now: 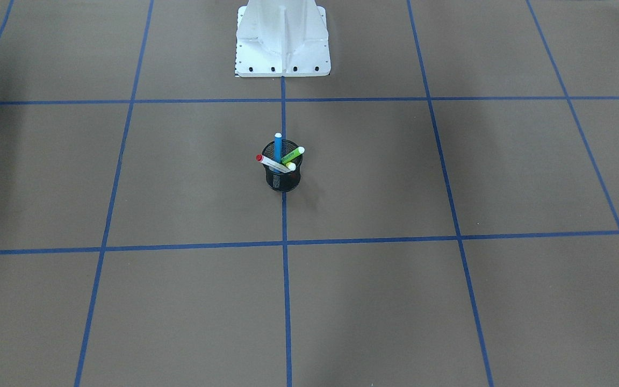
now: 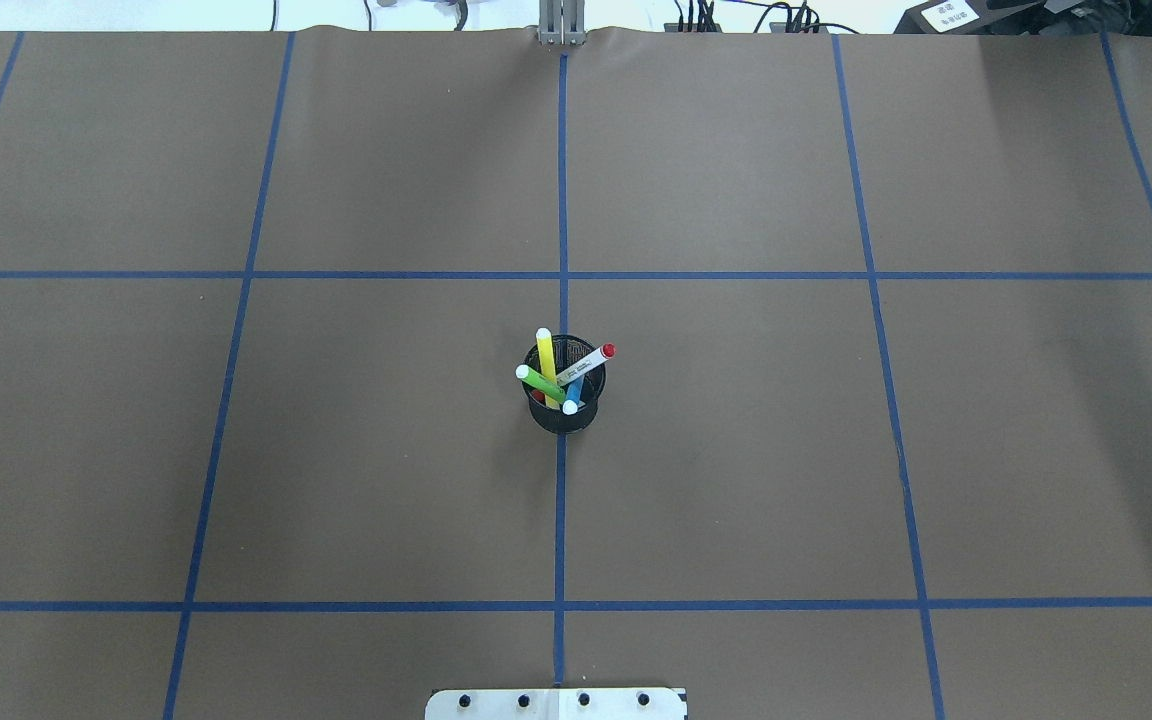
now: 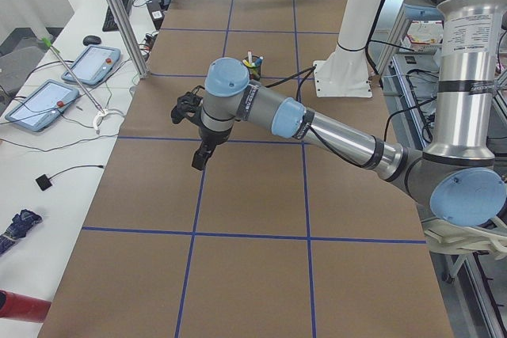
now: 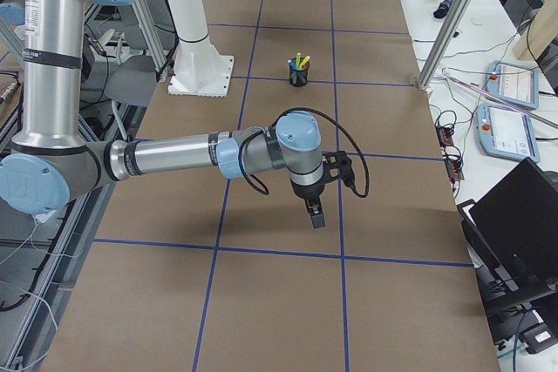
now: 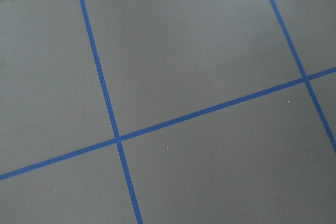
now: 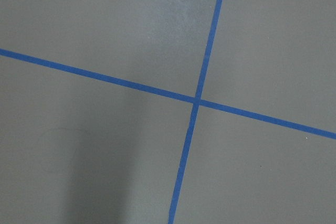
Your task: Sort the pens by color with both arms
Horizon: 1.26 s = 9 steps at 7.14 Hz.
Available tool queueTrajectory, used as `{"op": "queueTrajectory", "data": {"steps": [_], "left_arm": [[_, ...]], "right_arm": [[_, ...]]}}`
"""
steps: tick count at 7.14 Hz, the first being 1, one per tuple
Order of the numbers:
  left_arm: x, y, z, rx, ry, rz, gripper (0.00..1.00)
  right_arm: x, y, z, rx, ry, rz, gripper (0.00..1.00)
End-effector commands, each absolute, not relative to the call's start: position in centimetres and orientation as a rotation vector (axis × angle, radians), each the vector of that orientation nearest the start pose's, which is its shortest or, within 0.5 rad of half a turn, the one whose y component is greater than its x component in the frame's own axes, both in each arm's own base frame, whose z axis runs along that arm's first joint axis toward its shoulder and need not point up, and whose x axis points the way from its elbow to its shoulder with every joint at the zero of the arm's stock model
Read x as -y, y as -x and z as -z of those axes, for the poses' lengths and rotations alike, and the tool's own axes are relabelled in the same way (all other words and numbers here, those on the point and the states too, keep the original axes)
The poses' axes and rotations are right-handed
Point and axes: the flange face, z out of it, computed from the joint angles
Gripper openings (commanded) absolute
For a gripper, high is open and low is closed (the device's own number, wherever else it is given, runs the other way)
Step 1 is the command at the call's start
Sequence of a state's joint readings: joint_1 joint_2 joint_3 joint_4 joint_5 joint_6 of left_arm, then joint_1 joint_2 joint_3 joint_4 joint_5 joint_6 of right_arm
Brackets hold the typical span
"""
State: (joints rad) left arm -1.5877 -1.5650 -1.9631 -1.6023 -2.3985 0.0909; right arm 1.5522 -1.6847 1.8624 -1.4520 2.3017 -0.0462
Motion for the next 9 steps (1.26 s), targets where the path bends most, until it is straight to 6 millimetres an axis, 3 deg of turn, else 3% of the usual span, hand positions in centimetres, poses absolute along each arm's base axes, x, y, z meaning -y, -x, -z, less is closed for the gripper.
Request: {"op": "queueTrajectory", "data": {"steps": [1, 2, 4, 5, 6, 9], "left_arm": [[48.0, 6.8, -44.9, -0.788, -0.493, -0.265, 1.0], [48.0, 6.7, -45.2, -0.785, -0.517, -0.278, 1.0], [48.1, 6.4, -45.0, -0.786, -0.53, -0.289, 1.0], [48.1, 6.4, -45.0, -0.786, -0.528, -0.288, 1.0], [48.0, 6.4, -45.1, -0.786, -0.526, -0.289, 1.0], [47.9, 6.4, -45.4, -0.787, -0.521, -0.288, 1.0]], "right_arm": [[47.6, -5.3, -51.4, 0.782, -0.354, 0.167, 1.0], [48.8, -4.6, -48.6, 0.828, -0.404, 0.186, 0.99], [49.1, -3.1, -43.9, 0.965, -0.397, 0.147, 0.99], [49.0, -1.1, -40.9, 0.991, -0.38, 0.106, 0.99], [49.4, 1.4, -37.7, 1.023, -0.349, 0.056, 0.99], [50.8, 13.5, -29.5, 1.021, -0.276, -0.068, 0.99]]}}
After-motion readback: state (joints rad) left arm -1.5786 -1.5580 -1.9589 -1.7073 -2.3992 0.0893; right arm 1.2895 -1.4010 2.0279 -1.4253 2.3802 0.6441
